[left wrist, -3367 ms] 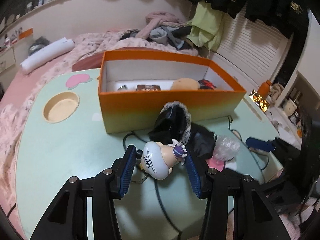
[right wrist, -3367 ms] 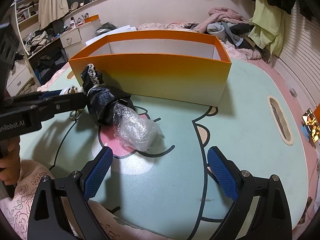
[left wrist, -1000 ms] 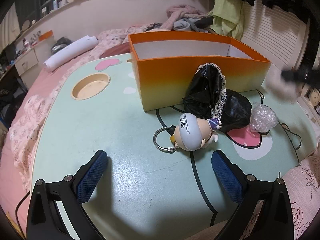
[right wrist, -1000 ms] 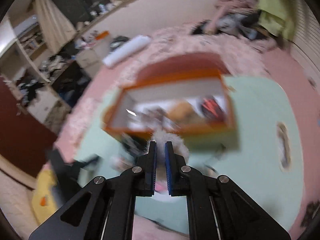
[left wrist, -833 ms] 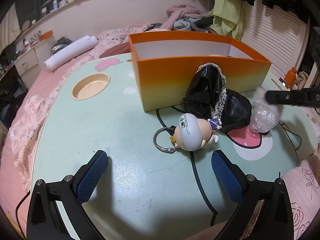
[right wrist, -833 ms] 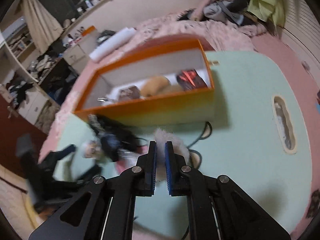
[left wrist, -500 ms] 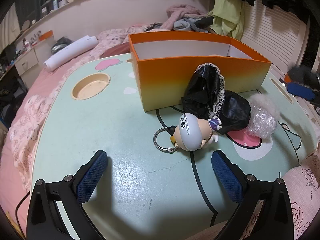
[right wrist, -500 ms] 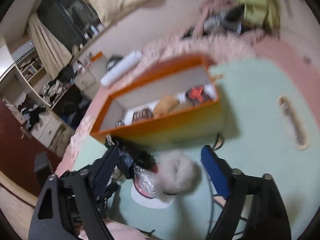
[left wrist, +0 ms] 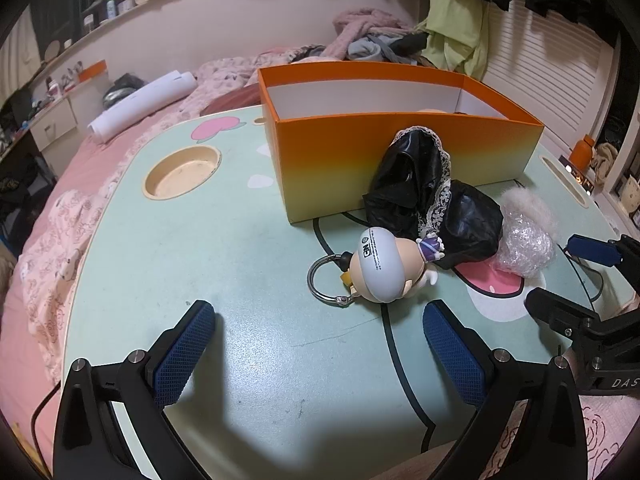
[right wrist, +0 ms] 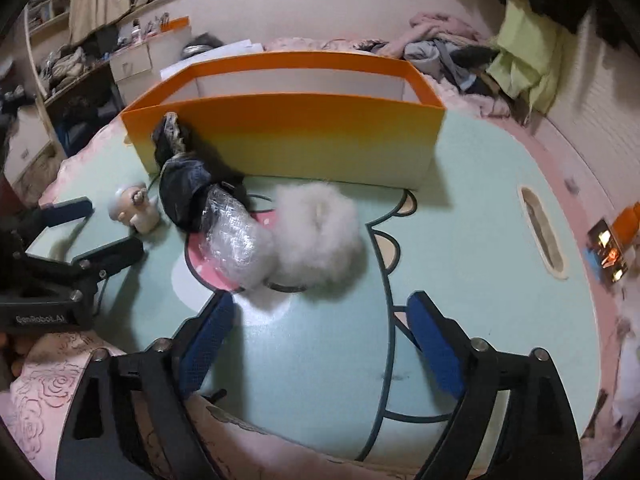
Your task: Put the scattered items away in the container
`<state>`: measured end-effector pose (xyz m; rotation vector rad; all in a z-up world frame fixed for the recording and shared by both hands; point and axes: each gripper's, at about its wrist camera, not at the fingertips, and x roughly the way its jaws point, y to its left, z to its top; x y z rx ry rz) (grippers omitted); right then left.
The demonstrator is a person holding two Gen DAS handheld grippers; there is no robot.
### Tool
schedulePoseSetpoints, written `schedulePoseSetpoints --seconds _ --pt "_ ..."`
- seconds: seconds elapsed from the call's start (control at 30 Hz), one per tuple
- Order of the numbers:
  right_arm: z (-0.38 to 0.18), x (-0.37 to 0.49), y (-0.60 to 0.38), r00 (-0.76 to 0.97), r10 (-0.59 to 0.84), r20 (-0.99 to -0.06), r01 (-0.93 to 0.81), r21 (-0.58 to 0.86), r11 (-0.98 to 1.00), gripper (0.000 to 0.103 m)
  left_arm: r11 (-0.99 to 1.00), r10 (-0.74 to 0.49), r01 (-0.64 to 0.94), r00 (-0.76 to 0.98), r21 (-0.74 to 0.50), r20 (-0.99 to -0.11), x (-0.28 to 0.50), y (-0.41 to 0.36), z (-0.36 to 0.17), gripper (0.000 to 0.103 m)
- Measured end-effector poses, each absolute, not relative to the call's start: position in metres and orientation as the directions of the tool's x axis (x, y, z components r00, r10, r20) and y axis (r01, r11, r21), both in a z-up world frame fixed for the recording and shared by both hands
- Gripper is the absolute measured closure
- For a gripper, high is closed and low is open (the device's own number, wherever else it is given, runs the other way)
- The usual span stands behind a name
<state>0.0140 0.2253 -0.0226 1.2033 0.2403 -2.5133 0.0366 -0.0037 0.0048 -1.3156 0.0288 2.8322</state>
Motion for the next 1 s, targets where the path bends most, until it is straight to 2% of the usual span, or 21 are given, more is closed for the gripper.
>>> schedulePoseSetpoints --seconds 0.3,0.47,0.6,0.63,0.77,0.83,1.0 --pt "-0.023 0.014 0.226 -0.577 -0.238 -0.781 0.376 0.004 -0.927 0.006 -0.999 0.040 -0.041 -0.621 -0.018 -0.782 0.028 -0.008 0.019 0.000" --pt "-0.025 0.011 0.223 -0.577 -0.240 -0.781 0.377 0.006 -0.926 0.006 -0.996 0.086 -0.078 -0.702 -0.043 -0.707 0.016 -0.007 0.089 0.000" --pt "-0.025 0.011 0.222 -0.575 -0.242 -0.781 0.381 0.006 -0.925 0.005 -0.983 0.185 -0.117 -0.644 -0.143 -0.743 -0.037 0.003 0.125 0.001" --pt "-0.025 0.011 0.222 -0.575 -0.243 -0.781 0.381 0.007 -0.924 0.005 -0.979 0.205 -0.117 -0.603 -0.169 -0.771 -0.057 0.009 0.124 0.005" --pt "-0.025 0.010 0.221 -0.576 -0.246 -0.779 0.383 0.008 -0.924 0.005 -0.980 0.197 -0.045 -0.409 -0.196 -0.891 -0.124 0.023 0.086 0.034" --pt "-0.026 0.010 0.221 -0.578 -0.247 -0.778 0.383 0.009 -0.924 0.005 -0.980 0.183 0.007 -0.337 -0.197 -0.923 -0.141 0.026 0.063 0.043" --pt "-0.028 0.012 0.221 -0.581 -0.250 -0.774 0.384 0.010 -0.923 0.005 -0.986 0.136 0.054 -0.276 -0.157 -0.951 -0.156 0.034 0.033 0.046"
